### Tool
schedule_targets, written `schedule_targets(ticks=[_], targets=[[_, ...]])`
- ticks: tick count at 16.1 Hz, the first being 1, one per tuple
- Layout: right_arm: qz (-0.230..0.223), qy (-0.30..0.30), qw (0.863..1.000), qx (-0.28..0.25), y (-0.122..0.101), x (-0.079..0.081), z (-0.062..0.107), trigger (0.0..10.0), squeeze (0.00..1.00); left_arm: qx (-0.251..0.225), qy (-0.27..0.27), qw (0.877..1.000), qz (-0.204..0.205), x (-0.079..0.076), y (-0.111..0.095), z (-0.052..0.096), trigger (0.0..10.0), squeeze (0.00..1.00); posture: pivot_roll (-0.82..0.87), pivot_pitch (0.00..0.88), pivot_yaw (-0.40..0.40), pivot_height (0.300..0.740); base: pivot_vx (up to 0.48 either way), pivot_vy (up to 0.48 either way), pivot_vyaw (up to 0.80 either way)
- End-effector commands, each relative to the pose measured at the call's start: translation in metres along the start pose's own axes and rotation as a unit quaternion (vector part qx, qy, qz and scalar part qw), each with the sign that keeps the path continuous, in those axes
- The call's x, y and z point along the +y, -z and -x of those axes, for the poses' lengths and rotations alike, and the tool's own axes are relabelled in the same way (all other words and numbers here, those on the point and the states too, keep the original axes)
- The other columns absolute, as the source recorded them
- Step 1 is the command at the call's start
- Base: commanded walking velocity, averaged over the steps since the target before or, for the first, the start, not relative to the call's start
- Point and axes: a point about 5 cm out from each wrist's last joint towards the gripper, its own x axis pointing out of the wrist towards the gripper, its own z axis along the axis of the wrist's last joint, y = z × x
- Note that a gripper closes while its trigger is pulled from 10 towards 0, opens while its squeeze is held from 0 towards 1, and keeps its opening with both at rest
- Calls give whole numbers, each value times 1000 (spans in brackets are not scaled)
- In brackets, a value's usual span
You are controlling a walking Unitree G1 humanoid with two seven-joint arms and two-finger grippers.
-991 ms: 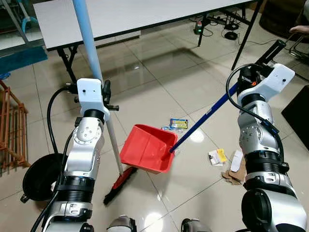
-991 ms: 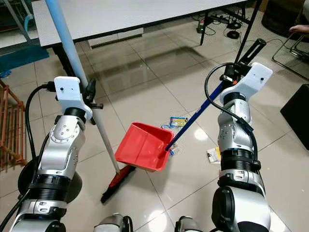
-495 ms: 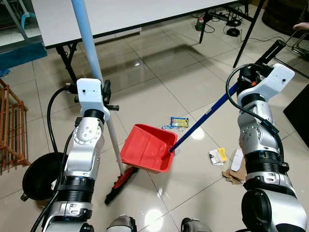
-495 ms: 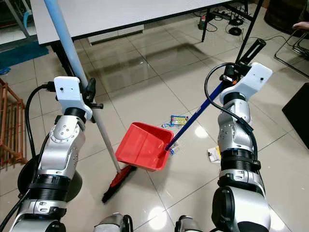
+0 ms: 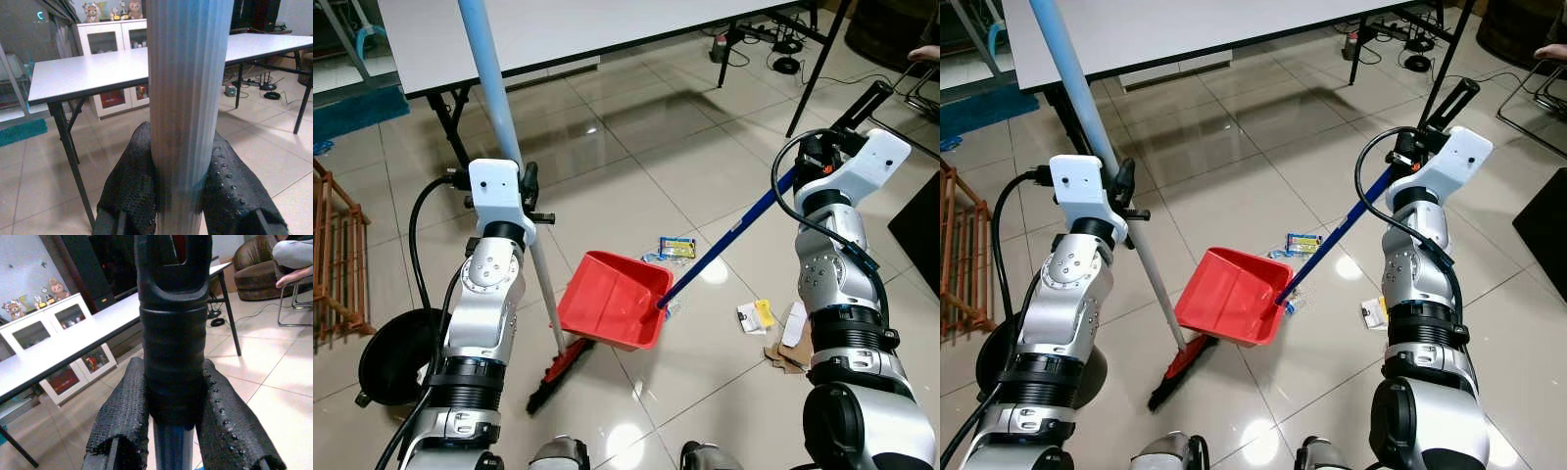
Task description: Sweep floor
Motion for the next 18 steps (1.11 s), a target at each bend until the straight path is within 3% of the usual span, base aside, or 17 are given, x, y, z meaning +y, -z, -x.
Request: schedule_targets(ticks=[1,4,18], targets=[[-5,-7,1000,-28,-14,4,-4,10000,0,-11,3,1000,-2,0,-7,-3,10000,0,-14,106,30,740,0,0,0],[-11,-6,1000,-22,-13,5,-5,10000,0,-12,3,1000,-4,0,-7,-3,10000,0,-14,104,29,740,192,0,-756],[-11,-3,1000,-28,-13,5,-5,10000,0,-13,1,1000,-7,0,-7,-3,10000,0,-14,104,29,740,480,0,-92]])
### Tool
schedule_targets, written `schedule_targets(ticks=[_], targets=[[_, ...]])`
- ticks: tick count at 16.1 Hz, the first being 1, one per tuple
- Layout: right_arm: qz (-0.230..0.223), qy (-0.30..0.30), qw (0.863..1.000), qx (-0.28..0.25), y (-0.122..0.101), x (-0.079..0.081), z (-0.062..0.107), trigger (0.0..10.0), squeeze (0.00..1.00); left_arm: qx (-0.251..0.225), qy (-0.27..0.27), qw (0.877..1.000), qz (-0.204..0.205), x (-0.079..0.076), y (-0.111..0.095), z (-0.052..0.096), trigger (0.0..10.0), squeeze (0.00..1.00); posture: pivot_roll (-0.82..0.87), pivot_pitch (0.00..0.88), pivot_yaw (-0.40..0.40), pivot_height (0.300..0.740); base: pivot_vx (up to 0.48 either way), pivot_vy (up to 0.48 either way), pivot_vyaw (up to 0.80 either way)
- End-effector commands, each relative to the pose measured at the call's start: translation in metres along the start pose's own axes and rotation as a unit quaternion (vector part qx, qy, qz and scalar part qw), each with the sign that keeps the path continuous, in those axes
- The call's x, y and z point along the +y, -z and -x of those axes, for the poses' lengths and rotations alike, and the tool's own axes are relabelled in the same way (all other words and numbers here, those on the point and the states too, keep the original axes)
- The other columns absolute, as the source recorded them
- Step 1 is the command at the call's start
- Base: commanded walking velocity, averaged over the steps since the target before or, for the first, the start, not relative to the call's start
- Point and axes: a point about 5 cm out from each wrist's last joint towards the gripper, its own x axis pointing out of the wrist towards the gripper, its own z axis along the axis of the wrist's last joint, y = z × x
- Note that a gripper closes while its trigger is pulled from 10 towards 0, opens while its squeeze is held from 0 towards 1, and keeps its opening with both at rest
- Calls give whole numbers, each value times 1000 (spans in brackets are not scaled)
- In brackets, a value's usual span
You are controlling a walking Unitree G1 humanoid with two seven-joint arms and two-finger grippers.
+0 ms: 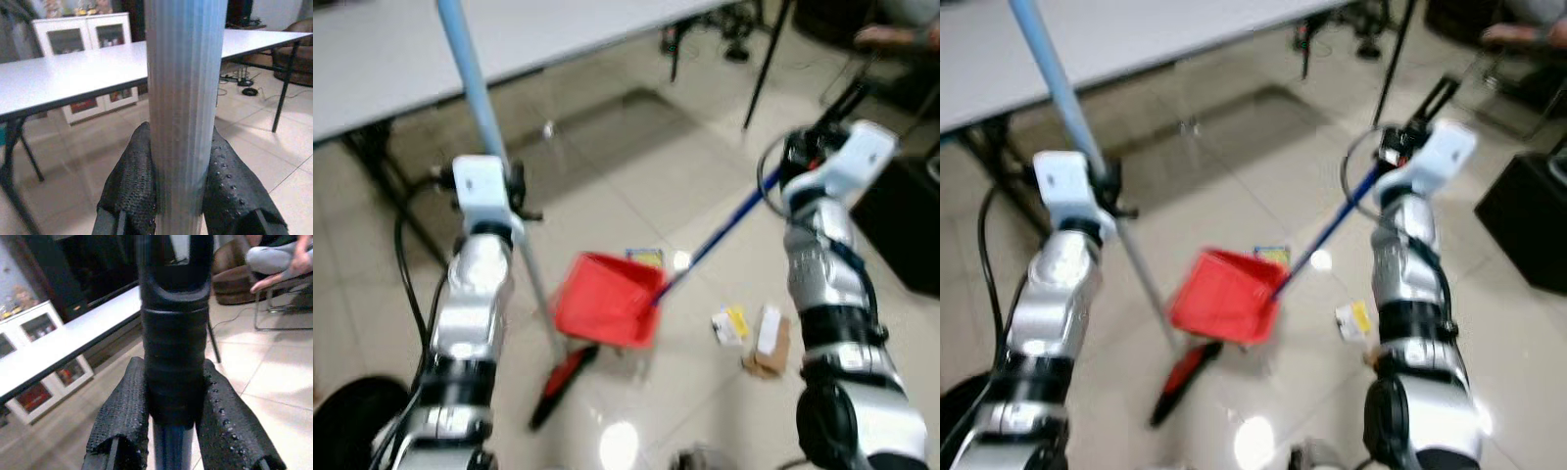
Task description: Sweep floor
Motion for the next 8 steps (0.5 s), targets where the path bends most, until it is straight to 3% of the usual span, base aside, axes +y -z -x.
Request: schedule_targets(ticks=[1,8], targets=[[-8,12,999,-30,-14,-7,-3,10000,0,-15,17,1000,-3,-9,-6,-1,10000,0,-14,104,29,740,480,0,0],[-8,12,999,-30,-14,-7,-3,10000,0,-15,17,1000,-3,-10,-6,-1,10000,0,-14,103,28,740,467,0,0]])
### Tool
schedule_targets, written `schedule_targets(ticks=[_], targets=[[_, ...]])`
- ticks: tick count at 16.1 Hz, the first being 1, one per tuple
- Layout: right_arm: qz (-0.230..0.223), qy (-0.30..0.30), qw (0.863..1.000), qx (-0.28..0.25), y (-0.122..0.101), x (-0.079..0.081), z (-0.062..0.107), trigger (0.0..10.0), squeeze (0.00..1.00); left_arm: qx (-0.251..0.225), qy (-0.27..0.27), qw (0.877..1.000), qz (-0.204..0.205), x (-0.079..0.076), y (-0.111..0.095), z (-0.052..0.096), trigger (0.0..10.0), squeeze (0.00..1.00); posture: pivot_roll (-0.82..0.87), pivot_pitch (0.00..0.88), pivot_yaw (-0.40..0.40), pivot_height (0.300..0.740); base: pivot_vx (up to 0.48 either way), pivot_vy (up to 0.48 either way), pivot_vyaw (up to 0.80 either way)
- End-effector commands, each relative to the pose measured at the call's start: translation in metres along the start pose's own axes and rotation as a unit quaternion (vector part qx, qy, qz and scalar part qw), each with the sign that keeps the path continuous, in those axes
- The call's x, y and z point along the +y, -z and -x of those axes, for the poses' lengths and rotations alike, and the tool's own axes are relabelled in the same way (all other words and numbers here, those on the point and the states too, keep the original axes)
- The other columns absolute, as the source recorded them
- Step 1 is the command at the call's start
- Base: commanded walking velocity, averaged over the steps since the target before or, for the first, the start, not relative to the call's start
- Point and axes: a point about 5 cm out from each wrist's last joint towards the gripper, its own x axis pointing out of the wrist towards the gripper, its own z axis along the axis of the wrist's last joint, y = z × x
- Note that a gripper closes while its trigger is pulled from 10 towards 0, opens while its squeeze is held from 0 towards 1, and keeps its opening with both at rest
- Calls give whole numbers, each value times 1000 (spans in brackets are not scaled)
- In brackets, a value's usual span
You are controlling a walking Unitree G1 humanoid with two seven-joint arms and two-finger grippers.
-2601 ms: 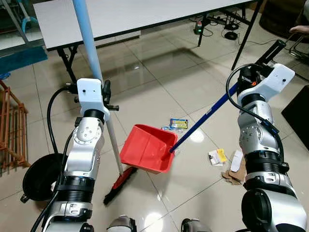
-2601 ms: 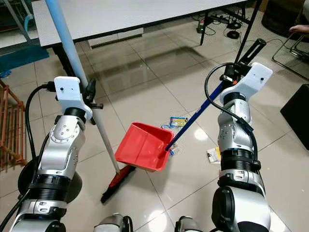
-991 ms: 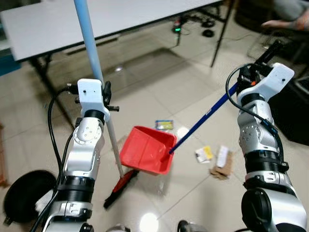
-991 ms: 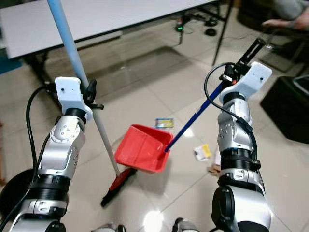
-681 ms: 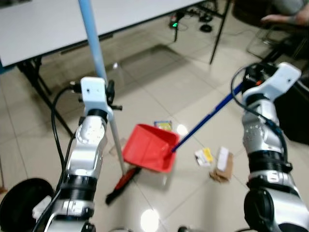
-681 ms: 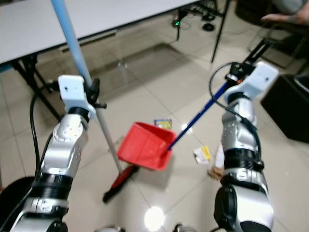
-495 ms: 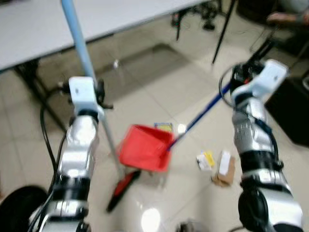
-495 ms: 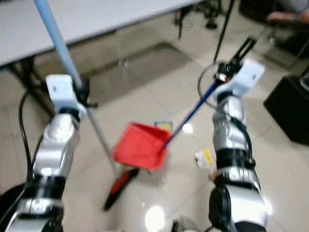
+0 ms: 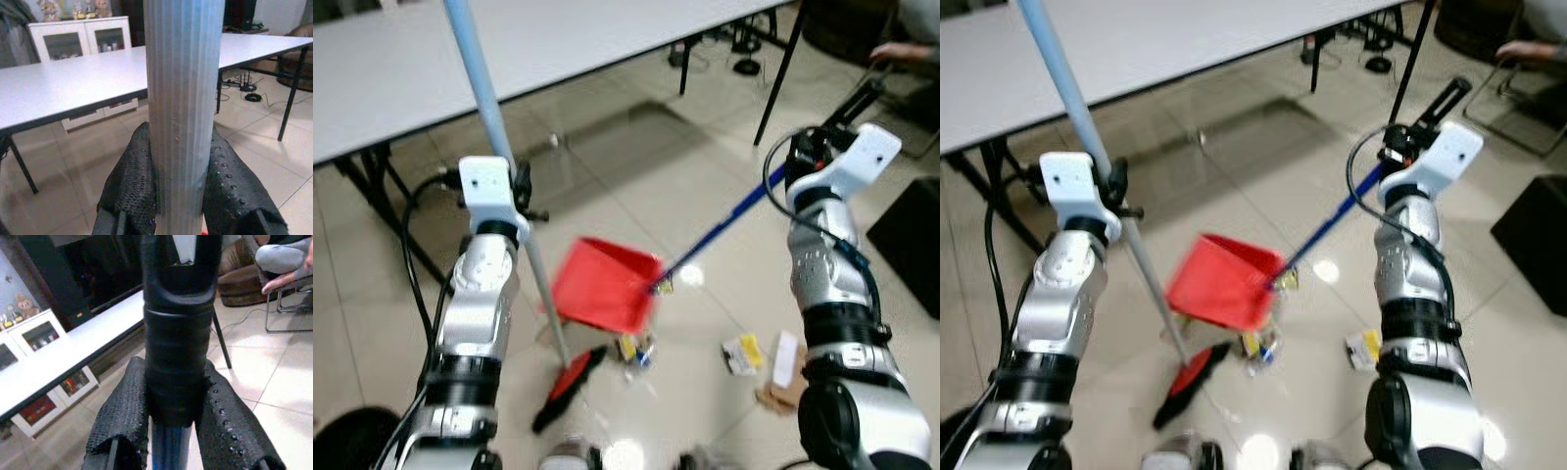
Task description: Sweep floor
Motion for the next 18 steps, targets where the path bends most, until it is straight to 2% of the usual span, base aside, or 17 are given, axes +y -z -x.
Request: schedule_targets(ticks=[1,13,18], targets=[[-2,7,1000,-27,-14,-5,-3,10000,0,-18,8,1000,-8,-5,-7,-2,10000,0,-14,103,28,740,390,0,0],[1,8,1000,-26,-13,-6,-3,10000,0,-16,13,1000,-4,-6,-6,-1,10000,0,-16,103,30,740,27,0,0],[27,14,999,-23,-13,-18,-2,10000,0,-11,14,1000,-6,-6,-4,1,10000,0,-18,111,33,740,0,0,0]])
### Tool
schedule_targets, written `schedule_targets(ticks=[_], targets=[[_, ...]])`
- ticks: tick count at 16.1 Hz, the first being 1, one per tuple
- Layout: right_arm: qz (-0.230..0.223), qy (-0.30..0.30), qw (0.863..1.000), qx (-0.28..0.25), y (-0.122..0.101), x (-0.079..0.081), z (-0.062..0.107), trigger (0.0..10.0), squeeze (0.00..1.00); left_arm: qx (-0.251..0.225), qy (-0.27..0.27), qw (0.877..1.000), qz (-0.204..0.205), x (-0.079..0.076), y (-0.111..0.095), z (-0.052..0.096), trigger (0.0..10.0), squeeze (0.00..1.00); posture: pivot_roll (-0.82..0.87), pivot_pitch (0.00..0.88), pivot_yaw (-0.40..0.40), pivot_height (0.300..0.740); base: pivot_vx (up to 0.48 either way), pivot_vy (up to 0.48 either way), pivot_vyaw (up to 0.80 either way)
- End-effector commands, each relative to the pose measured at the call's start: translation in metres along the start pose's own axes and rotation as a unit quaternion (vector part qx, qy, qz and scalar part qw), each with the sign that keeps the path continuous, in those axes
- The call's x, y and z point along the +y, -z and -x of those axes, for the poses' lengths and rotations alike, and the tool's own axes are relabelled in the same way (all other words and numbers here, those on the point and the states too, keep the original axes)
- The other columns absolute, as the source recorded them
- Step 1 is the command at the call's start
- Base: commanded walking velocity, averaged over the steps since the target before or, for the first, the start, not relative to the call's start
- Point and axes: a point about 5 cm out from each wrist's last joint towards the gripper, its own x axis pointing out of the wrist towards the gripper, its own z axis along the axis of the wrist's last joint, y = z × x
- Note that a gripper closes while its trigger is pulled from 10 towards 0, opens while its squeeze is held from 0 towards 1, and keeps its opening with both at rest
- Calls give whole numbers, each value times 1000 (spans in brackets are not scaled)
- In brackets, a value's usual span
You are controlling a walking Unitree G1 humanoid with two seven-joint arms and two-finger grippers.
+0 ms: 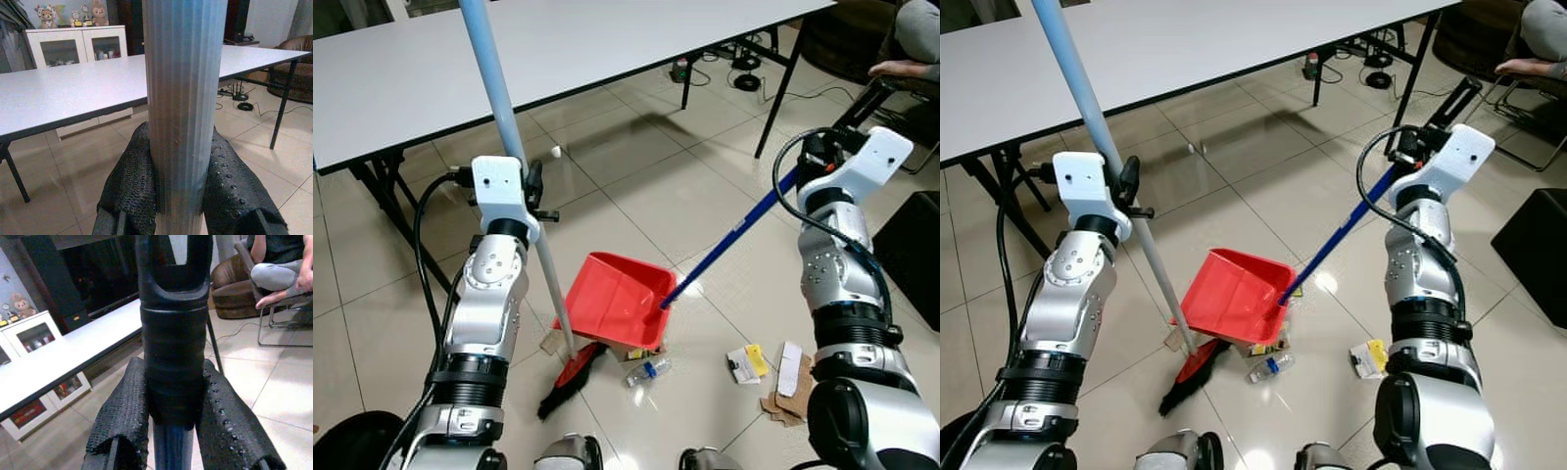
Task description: Sweep floor
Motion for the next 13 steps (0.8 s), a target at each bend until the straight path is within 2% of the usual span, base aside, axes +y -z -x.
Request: schedule_targets(ticks=[1,9,11,13], targets=[[2,1,1000,-19,-8,-4,-1,10000,0,-6,1,1000,-12,3,-2,1,10000,0,-18,112,34,740,0,0,0],[10,9,1000,-13,-4,-11,1,10000,0,-6,3,1000,-14,3,-3,1,10000,0,-15,113,40,740,0,0,0],[20,12,1000,-15,-7,-17,1,10000,0,-5,2,1000,-16,4,-3,2,10000,0,-18,117,42,740,0,0,0],[53,7,999,-10,-9,-27,2,10000,0,-3,5,1000,-17,4,-2,3,10000,0,-18,126,48,740,0,0,0]])
